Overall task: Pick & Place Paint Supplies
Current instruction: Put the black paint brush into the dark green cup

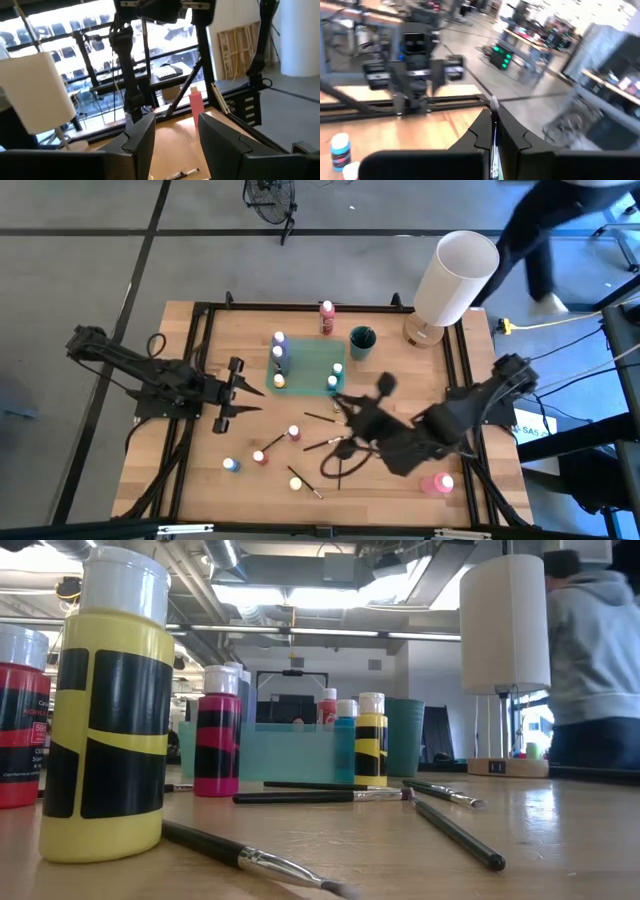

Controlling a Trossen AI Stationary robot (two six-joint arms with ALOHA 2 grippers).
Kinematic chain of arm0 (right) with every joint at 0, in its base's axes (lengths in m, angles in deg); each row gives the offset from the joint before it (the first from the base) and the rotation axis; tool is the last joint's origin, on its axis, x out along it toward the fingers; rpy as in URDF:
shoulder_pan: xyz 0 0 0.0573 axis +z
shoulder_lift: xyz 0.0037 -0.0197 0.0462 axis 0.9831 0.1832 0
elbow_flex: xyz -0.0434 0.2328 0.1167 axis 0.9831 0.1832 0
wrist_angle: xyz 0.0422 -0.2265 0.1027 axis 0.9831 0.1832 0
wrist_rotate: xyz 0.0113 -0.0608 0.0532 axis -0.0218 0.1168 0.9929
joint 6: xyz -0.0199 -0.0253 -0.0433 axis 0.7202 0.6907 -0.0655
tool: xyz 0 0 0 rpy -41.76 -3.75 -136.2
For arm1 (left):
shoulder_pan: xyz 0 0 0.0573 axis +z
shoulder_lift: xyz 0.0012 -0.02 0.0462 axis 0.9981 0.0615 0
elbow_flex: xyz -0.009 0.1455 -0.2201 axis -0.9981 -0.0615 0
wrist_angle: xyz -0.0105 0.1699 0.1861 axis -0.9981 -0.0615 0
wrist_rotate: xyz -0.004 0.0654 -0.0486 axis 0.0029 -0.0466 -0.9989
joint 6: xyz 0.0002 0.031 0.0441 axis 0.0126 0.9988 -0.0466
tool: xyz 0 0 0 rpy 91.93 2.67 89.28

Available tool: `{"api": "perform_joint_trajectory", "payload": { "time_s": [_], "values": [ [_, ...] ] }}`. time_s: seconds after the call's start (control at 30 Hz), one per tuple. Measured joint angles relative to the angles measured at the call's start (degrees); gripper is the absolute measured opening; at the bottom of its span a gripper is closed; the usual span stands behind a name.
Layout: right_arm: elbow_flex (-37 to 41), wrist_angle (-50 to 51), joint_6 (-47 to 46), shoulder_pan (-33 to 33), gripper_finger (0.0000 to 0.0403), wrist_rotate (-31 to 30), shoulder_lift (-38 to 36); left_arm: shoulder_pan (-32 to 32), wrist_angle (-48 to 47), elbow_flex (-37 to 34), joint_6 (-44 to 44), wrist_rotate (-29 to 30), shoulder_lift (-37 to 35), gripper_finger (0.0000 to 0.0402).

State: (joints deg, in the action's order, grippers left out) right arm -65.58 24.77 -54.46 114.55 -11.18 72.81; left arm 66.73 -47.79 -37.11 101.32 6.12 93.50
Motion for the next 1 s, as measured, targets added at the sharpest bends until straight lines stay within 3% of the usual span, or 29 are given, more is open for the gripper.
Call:
{"api": "perform_joint_trajectory", "payload": {
  "time_s": [0.23, 0.43, 0.57, 0.8, 1.0],
  "values": [
    [0.0, 28.15, -27.07, 4.68, 0.0011, -10.06, -4.48, 0.0, -5.91, 0.02, -2.22, 0.48, -5.9, 0.0134],
    [0.83, 62.08, -66.99, 8.02, 0.0011, -13.41, -5.0, 0.0, -7.7, 0.02, -2.25, 0.48, -7.2, 0.0129],
    [8.92, 59.21, -71.81, 8.6, 0.0011, -15.7, -6.92, 0.0, -8.0, 0.02, -2.25, 0.48, -7.1, 0.0129],
    [23.94, 61.76, -90.99, 7.11, 0.0011, -21.58, -9.77, 0.0, -8.98, 0.02, -3.28, 0.48, -7.01, 0.0132],
    [32.94, 60.95, -100.88, 4.31, 0.0011, -21.63, -10.98, -0.02, -8.88, 0.02, -3.46, 0.65, -7.03, 0.0129]
  ]
}}
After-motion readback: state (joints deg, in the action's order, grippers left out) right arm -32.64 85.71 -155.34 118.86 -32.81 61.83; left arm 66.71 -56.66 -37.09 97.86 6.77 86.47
